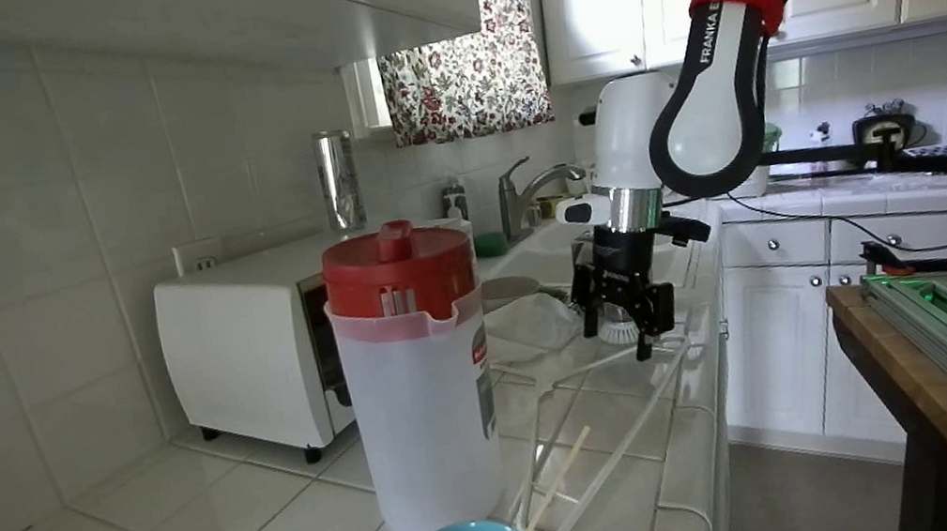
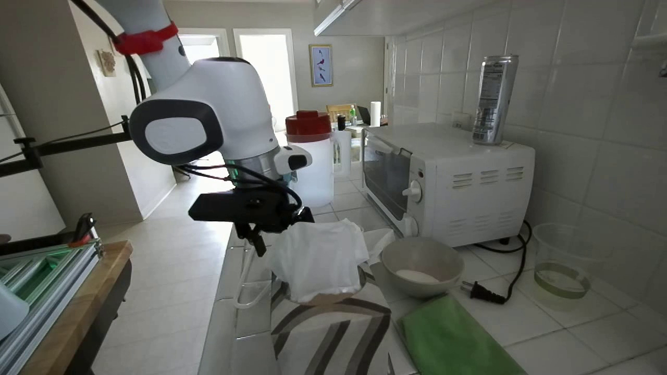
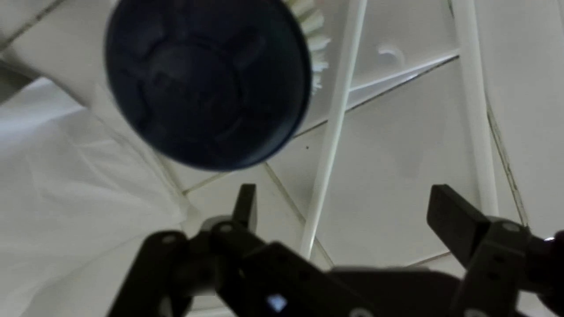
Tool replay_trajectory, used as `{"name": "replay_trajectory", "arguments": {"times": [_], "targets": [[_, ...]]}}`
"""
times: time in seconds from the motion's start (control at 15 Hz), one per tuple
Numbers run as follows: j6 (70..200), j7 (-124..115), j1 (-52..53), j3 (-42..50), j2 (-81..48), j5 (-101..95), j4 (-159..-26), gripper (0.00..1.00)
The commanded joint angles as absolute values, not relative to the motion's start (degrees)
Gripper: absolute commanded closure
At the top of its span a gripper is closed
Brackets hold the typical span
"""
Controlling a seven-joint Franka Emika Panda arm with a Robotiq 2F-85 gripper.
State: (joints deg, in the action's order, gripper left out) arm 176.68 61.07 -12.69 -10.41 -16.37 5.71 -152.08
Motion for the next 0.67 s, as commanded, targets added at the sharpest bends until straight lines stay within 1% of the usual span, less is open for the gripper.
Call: {"name": "replay_trajectory", "arguments": {"times": [0.0,0.13,0.2,0.4,0.47,0.53,0.6], "targets": [[178.4,57.0,-14.1,-10.8,-17.8,1.9,-151.3,0.02],[178.7,55.6,-14.3,-10.9,-18.1,0.7,-151.3,0.03],[178.8,54.8,-14.3,-10.8,-18.2,0.0,-151.3,0.08],[179.0,53.0,-14.3,-10.5,-18.7,-2.1,-151.2,0.09],[179.0,52.4,-14.3,-10.4,-18.8,-2.7,-151.2,0.11],[179.0,52.1,-14.2,-10.2,-18.9,-3.2,-151.2,0.27],[179.1,51.5,-14.1,-10.0,-19.0,-3.8,-151.2,0.36]]}}
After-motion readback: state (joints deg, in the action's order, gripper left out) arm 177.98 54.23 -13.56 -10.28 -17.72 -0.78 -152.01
